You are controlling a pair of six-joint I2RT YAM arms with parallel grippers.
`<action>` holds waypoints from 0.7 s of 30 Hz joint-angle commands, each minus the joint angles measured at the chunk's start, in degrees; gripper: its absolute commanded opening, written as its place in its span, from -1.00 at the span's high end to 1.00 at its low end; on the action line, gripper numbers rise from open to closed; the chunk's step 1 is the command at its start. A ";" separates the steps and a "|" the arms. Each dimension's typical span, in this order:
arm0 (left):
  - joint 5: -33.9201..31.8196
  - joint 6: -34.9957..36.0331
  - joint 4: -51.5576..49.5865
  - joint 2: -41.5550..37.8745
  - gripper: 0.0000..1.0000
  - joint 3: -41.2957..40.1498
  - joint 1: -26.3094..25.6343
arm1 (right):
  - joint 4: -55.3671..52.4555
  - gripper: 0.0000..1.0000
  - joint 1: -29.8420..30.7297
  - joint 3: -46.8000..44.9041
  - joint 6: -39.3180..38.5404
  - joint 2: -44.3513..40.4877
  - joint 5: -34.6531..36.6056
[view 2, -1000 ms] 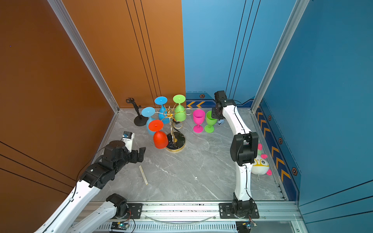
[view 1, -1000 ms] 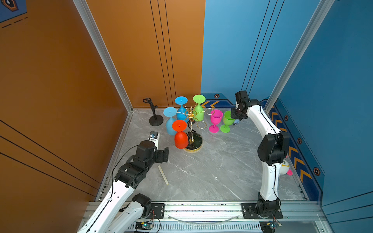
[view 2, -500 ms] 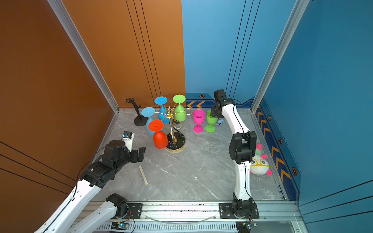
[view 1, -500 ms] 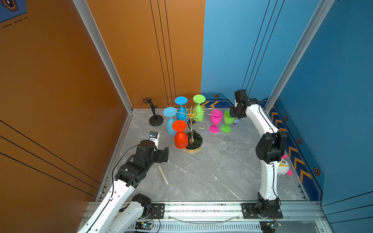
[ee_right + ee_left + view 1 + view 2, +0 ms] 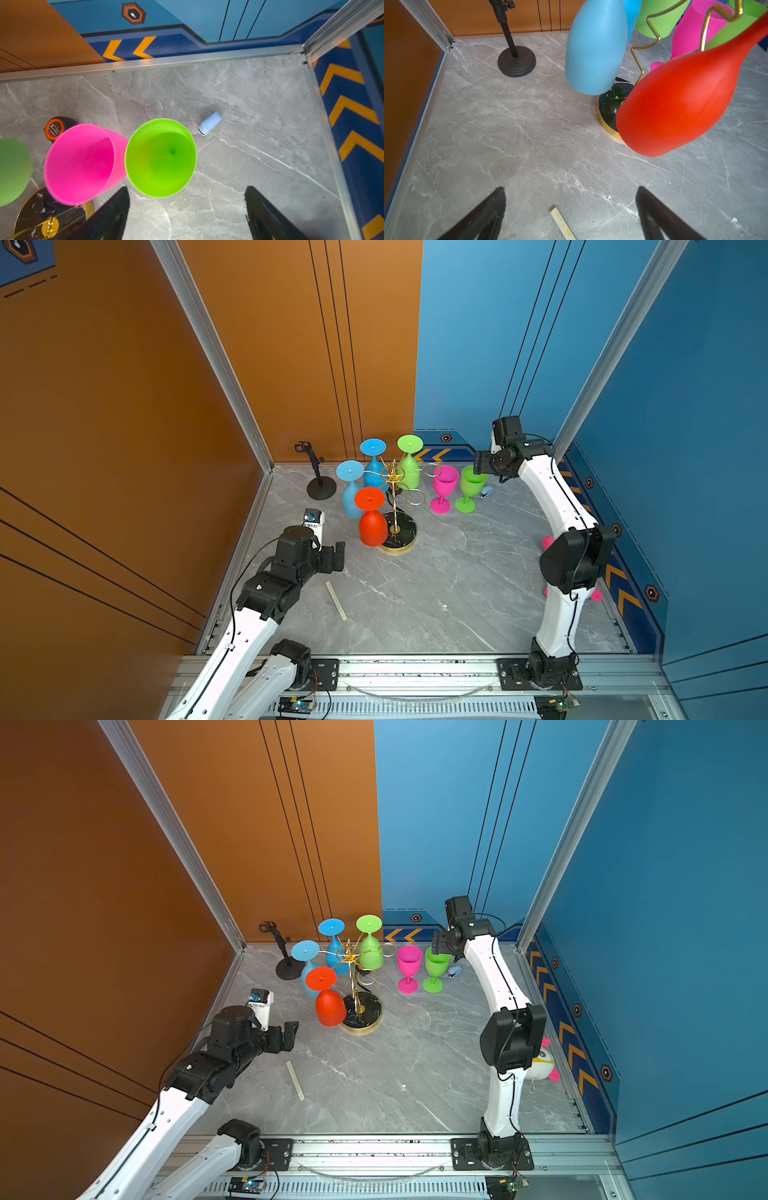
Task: Take the wine glass off the wine glass rack
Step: Place the wine glass at the top-right of the table.
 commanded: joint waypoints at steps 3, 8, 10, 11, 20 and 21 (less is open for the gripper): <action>6.06 -1.26 2.78 -1.17 -0.96 0.46 2.76 | 1.17 -0.95 2.52 -8.69 -1.25 -10.06 0.24; 7.36 -2.87 0.89 -0.07 -0.96 3.24 4.24 | 8.73 -1.00 4.25 -24.27 -0.86 -21.50 -3.44; 10.09 -4.06 0.10 -0.02 -0.96 5.07 4.88 | 14.07 -1.00 4.73 -32.05 -0.95 -27.15 -5.26; 11.46 -4.75 -0.09 -0.03 -0.96 5.95 5.21 | 16.01 -1.00 4.81 -35.28 -0.89 -29.50 -6.41; 24.48 -15.19 -0.11 1.22 -0.98 12.42 7.85 | 24.09 -0.98 7.11 -54.10 -0.60 -44.04 -17.35; 26.29 -16.06 -0.05 1.73 -0.97 13.08 8.09 | 24.46 -0.97 7.53 -55.51 -0.69 -44.96 -17.72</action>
